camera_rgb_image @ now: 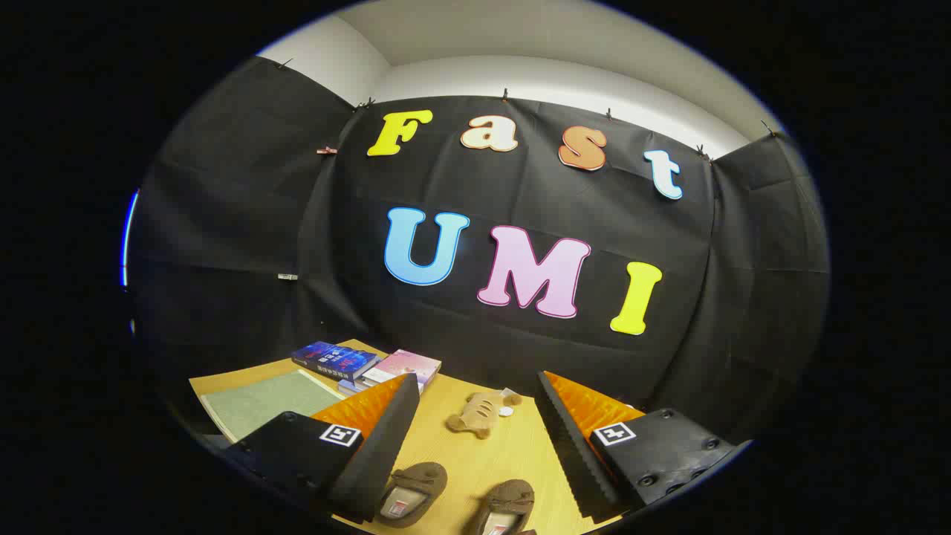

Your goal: Open the storage box then place both shoes into the box .Put the left shoe in first, then the right shoe, with the right side of both shoes facing outward in a uniform manner.

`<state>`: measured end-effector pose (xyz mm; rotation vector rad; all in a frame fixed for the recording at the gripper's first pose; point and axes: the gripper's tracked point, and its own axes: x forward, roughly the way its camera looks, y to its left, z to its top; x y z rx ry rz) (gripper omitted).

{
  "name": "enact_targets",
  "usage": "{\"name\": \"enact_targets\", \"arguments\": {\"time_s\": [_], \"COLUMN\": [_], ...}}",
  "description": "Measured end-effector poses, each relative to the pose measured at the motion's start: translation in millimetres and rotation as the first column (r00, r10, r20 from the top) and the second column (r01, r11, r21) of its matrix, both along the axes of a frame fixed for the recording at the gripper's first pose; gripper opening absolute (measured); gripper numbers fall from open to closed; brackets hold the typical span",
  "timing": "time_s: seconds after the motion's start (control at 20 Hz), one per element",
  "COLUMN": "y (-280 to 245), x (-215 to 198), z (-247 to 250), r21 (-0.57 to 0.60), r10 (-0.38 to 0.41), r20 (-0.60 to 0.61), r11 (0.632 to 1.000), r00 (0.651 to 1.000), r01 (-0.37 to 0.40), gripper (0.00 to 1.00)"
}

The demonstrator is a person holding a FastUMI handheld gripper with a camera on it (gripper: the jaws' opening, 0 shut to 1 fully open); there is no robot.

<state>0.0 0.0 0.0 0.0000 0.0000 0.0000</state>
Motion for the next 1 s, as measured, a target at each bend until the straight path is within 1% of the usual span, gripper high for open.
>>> {"name": "enact_targets", "arguments": {"time_s": [0.45, 0.8, 1.0], "y": [10.3, 12.1, 19.0], "x": [6.5, 6.5, 8.5], "z": [-5.8, -7.8, -18.6], "r21": [0.009, -0.009, 0.032], "r10": [0.016, 0.017, 0.048], "r20": [-0.024, -0.032, -0.065], "r11": [1.0, 1.0, 0.998], "r00": [1.0, 0.999, 0.997], "r01": [-0.016, -0.017, -0.046], "gripper": [0.97, 0.97, 0.97]}}
